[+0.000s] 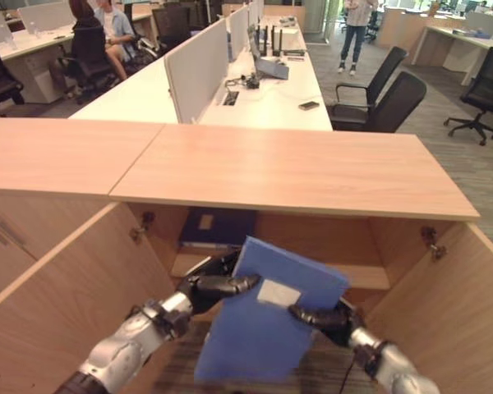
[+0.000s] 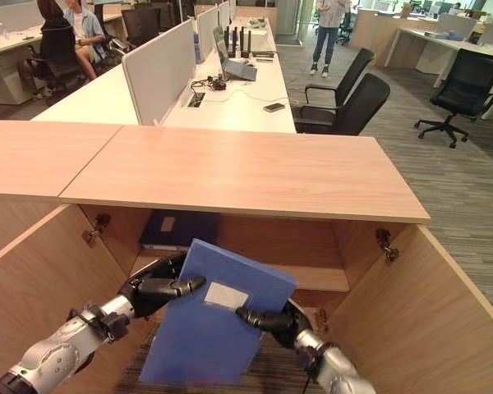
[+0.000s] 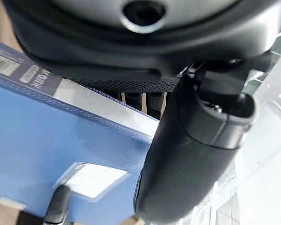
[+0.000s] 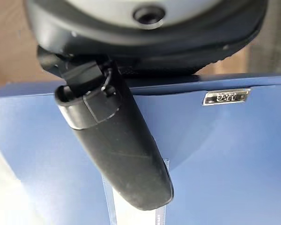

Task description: Put the empty folder in the office cabinet

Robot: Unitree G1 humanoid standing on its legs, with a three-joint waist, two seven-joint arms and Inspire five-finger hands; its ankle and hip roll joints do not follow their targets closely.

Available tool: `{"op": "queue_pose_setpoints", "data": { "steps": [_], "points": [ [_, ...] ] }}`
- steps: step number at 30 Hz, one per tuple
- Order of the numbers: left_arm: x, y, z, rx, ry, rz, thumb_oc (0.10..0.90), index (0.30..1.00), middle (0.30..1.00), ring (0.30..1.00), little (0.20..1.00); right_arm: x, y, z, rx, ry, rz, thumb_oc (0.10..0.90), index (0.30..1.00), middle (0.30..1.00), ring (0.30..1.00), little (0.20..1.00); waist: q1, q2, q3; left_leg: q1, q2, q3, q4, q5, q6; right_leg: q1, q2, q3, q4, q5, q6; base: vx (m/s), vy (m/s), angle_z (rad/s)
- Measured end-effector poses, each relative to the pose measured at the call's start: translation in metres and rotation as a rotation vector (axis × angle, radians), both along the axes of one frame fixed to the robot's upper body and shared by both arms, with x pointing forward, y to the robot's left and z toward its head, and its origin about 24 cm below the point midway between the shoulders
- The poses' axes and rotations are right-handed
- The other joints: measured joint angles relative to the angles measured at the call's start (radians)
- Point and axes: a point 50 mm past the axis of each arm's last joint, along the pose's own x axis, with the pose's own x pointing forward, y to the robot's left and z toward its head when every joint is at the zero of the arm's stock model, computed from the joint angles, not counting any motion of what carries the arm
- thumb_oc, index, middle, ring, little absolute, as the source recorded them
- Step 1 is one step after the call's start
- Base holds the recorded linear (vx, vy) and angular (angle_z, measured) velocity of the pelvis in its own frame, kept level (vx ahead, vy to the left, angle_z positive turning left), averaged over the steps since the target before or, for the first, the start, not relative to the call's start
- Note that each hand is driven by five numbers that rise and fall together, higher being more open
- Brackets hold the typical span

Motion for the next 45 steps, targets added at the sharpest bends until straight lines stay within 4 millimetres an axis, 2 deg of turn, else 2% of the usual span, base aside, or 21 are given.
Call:
{"op": "queue_pose_setpoints", "data": {
  "steps": [7, 12, 17, 19, 20, 22, 23, 25, 27, 28, 30, 31, 34, 36, 37, 39, 40, 42, 43, 44, 45],
  "points": [
    [-0.018, 0.017, -0.028, 0.155, 0.057, 0.023, 0.8, 0.9, 0.9, 0.9, 0.9, -0.025, 0.018, -0.026, 0.061, 0.188, -0.082, 0.4, 0.3, 0.3, 0.3, 0.3, 0.002, 0.023, -0.02, -0.002, 0.0, 0.01, -0.001, -0.009, -0.004, -0.006, -0.004, 0.008, 0.0, 0.003, -0.003, 0.03, 0.058, -0.04],
    [-0.05, 0.034, -0.077, 0.224, 0.256, 0.136, 0.8, 0.9, 0.9, 0.9, 0.9, -0.028, 0.018, -0.033, 0.063, 0.259, -0.143, 0.4, 0.3, 0.3, 0.3, 0.3, 0.004, 0.044, -0.033, -0.007, -0.003, 0.029, -0.001, -0.013, 0.003, -0.021, -0.011, 0.026, 0.0, 0.004, -0.002, 0.04, 0.134, -0.11],
    [-0.081, 0.045, -0.122, 0.326, 0.443, 0.306, 0.8, 0.9, 0.9, 0.9, 0.9, -0.027, 0.001, -0.041, 0.058, 0.322, -0.309, 0.4, 0.3, 0.3, 0.3, 0.3, 0.001, 0.065, -0.046, -0.023, -0.011, 0.049, -0.001, -0.015, 0.024, -0.052, -0.024, 0.039, 0.022, -0.004, 0.007, 0.05, 0.169, -0.12],
    [-0.103, 0.046, -0.142, 0.334, 0.557, 0.379, 0.8, 0.9, 0.9, 0.9, 0.9, -0.023, -0.007, -0.041, 0.055, 0.321, -0.367, 0.4, 0.3, 0.3, 0.3, 0.3, 0.002, 0.073, -0.051, -0.023, -0.018, 0.067, -0.001, -0.026, 0.037, -0.076, -0.033, 0.059, 0.055, -0.018, 0.02, 0.04, 0.179, -0.29],
    [-0.128, 0.047, -0.163, 0.329, 0.693, 0.46, 0.8, 0.9, 0.9, 0.9, 0.9, -0.016, -0.011, -0.042, 0.051, 0.322, -0.4, 0.4, 0.3, 0.3, 0.3, 0.3, 0.001, 0.079, -0.052, -0.02, -0.022, 0.079, -0.001, -0.039, 0.05, -0.104, -0.039, 0.061, 0.104, -0.03, 0.032, 0.04, 0.18, -0.29],
    [-0.145, 0.043, -0.179, 0.343, 0.84, 0.521, 0.8, 0.9, 0.9, 0.9, 0.9, -0.01, -0.016, -0.041, 0.046, 0.325, -0.434, 0.4, 0.3, 0.3, 0.3, 0.3, -0.002, 0.091, -0.057, -0.018, -0.016, 0.094, -0.001, -0.037, 0.062, -0.14, -0.038, 0.048, 0.181, -0.049, 0.047, 0.04, 0.159, -0.34],
    [-0.167, 0.043, -0.186, 0.39, 0.935, 0.511, 0.8, 0.9, 0.9, 0.9, 0.9, -0.005, -0.016, -0.041, 0.047, 0.312, -0.443, 0.4, 0.3, 0.3, 0.3, 0.3, 0.001, 0.084, -0.052, -0.014, -0.021, 0.11, -0.001, -0.051, 0.068, -0.194, -0.041, 0.047, 0.28, -0.066, 0.053, 0.02, 0.093, -0.34],
    [-0.188, 0.042, -0.192, 0.412, 1.043, 0.521, 0.8, 0.9, 0.9, 0.9, 0.9, -0.002, -0.021, -0.041, 0.039, 0.313, -0.467, 0.4, 0.3, 0.3, 0.3, 0.3, -0.004, 0.089, -0.038, -0.001, -0.017, 0.12, 0.0, -0.046, 0.089, -0.278, -0.057, 0.016, 0.46, -0.105, 0.061, 0.06, 0.1, -0.17],
    [-0.214, 0.053, -0.191, 0.437, 1.104, 0.565, 0.8, 0.9, 0.9, 0.9, 0.9, -0.002, -0.017, -0.042, 0.051, 0.318, -0.473, 0.4, 0.3, 0.3, 0.3, 0.3, 0.018, 0.049, -0.032, 0.015, -0.055, 0.136, -0.001, -0.066, 0.108, -0.338, -0.145, -0.01, 0.562, -0.105, 0.041, 0.12, 0.062, -0.17],
    [-0.22, 0.055, -0.191, 0.46, 1.125, 0.562, 0.8, 0.9, 0.9, 0.9, 0.9, -0.002, -0.015, -0.043, 0.059, 0.319, -0.476, 0.4, 0.3, 0.3, 0.3, 0.3, 0.02, 0.046, -0.032, 0.018, -0.058, 0.143, -0.001, -0.067, 0.11, -0.345, -0.171, -0.024, 0.568, -0.102, 0.039, 0.11, -0.037, -0.17],
    [-0.241, 0.055, -0.19, 0.498, 1.187, 0.554, 0.8, 0.9, 0.9, 0.9, 0.9, -0.001, -0.01, -0.043, 0.075, 0.321, -0.472, 0.4, 0.3, 0.3, 0.3, 0.3, 0.034, 0.054, -0.031, 0.015, -0.052, 0.153, -0.001, -0.069, 0.11, -0.38, -0.198, -0.062, 0.546, -0.105, 0.045, 0.09, -0.077, -0.16],
    [-0.241, 0.056, -0.19, 0.511, 1.19, 0.558, 0.8, 0.9, 0.9, 0.9, 0.9, -0.001, -0.008, -0.043, 0.079, 0.321, -0.469, 0.4, 0.3, 0.3, 0.3, 0.3, 0.034, 0.057, -0.03, 0.012, -0.048, 0.153, -0.001, -0.069, 0.11, -0.377, -0.197, -0.066, 0.513, -0.105, 0.052, 0.14, -0.101, -0.11],
    [-0.277, 0.055, -0.188, 0.553, 1.311, 0.59, 0.8, 0.9, 0.9, 0.9, 0.9, 0.002, -0.004, -0.041, 0.1, 0.317, -0.469, 0.4, 0.3, 0.3, 0.3, 0.3, 0.028, 0.062, -0.021, -0.004, -0.033, 0.152, 0.0, -0.069, 0.111, -0.394, -0.16, -0.075, 0.326, -0.071, 0.084, 0.2, -0.114, -0.12],
    [-0.287, 0.053, -0.187, 0.555, 1.373, 0.61, 0.8, 0.9, 0.9, 0.9, 0.9, 0.005, -0.004, -0.04, 0.109, 0.311, -0.473, 0.4, 0.3, 0.3, 0.3, 0.3, 0.022, 0.069, -0.004, -0.005, -0.013, 0.148, 0.001, -0.069, 0.11, -0.406, -0.11, -0.05, 0.223, -0.011, 0.098, 0.2, -0.086, -0.04],
    [-0.291, 0.054, -0.186, 0.58, 1.39, 0.604, 0.8, 0.9, 0.9, 0.9, 0.9, 0.005, -0.005, -0.039, 0.117, 0.311, -0.482, 0.4, 0.3, 0.3, 0.3, 0.3, 0.007, 0.059, 0.012, -0.005, -0.01, 0.131, 0.0, -0.07, 0.109, -0.415, -0.095, -0.046, 0.163, 0.028, 0.101, 0.24, -0.11, 0.31],
    [-0.29, 0.056, -0.185, 0.585, 1.382, 0.607, 0.8, 0.9, 0.9, 0.9, 0.9, 0.004, -0.006, -0.04, 0.117, 0.313, -0.491, 0.4, 0.3, 0.3, 0.3, 0.3, -0.003, 0.049, 0.019, -0.004, -0.01, 0.117, 0.0, -0.071, 0.107, -0.422, -0.092, -0.035, 0.145, 0.054, 0.1, 0.22, -0.123, 0.49],
    [-0.278, 0.058, -0.187, 0.592, 1.345, 0.61, 0.8, 0.9, 0.9, 0.9, 0.9, 0.003, -0.012, -0.04, 0.101, 0.32, -0.512, 0.4, 0.3, 0.3, 0.3, 0.3, -0.002, 0.034, 0.02, -0.014, -0.008, 0.057, -0.001, -0.087, 0.08, -0.406, -0.072, -0.005, 0.146, 0.076, 0.103, 0.23, -0.19, 0.78],
    [-0.251, 0.058, -0.19, 0.578, 1.266, 0.619, 0.8, 0.9, 0.9, 0.9, 0.9, 0.004, -0.017, -0.038, 0.099, 0.309, -0.544, 0.4, 0.3, 0.3, 0.3, 0.3, 0.009, -0.007, 0.039, -0.015, -0.04, 0.029, 0.093, -0.135, 0.025, -0.406, -0.092, -0.038, 0.139, 0.109, 0.094, 0.33, -0.255, 0.76],
    [-0.255, 0.051, -0.192, 0.568, 1.289, 0.609, 0.8, 0.9, 0.9, 0.9, 0.9, 0.0, -0.025, -0.035, 0.09, 0.29, -0.554, 0.4, 0.3, 0.3, 0.3, 0.3, -0.003, 0.019, 0.029, -0.019, -0.015, 0.024, 0.194, -0.192, 0.016, -0.373, -0.078, -0.086, 0.12, 0.119, 0.082, 0.23, -0.158, 0.6],
    [-0.255, 0.045, -0.193, 0.562, 1.293, 0.599, 0.8, 0.9, 0.9, 0.9, 0.9, -0.005, -0.034, -0.032, 0.076, 0.272, -0.567, 0.4, 0.3, 0.3, 0.3, 0.3, -0.016, 0.05, 0.015, -0.009, 0.018, 0.017, 0.176, -0.237, 0.02, -0.366, -0.052, -0.118, 0.122, 0.124, 0.075, 0.1, -0.109, 1.02],
    [-0.246, 0.046, -0.194, 0.588, 1.261, 0.58, 0.8, 0.9, 0.9, 0.9, 0.9, -0.011, -0.036, -0.031, 0.09, 0.263, -0.597, 0.4, 0.3, 0.3, 0.3, 0.3, -0.036, 0.033, 0.014, -0.013, 0.024, -0.006, 0.149, -0.239, 0.027, -0.361, -0.06, -0.155, 0.125, 0.12, 0.057, -0.05, -0.04, 1.17]
  ]
}}
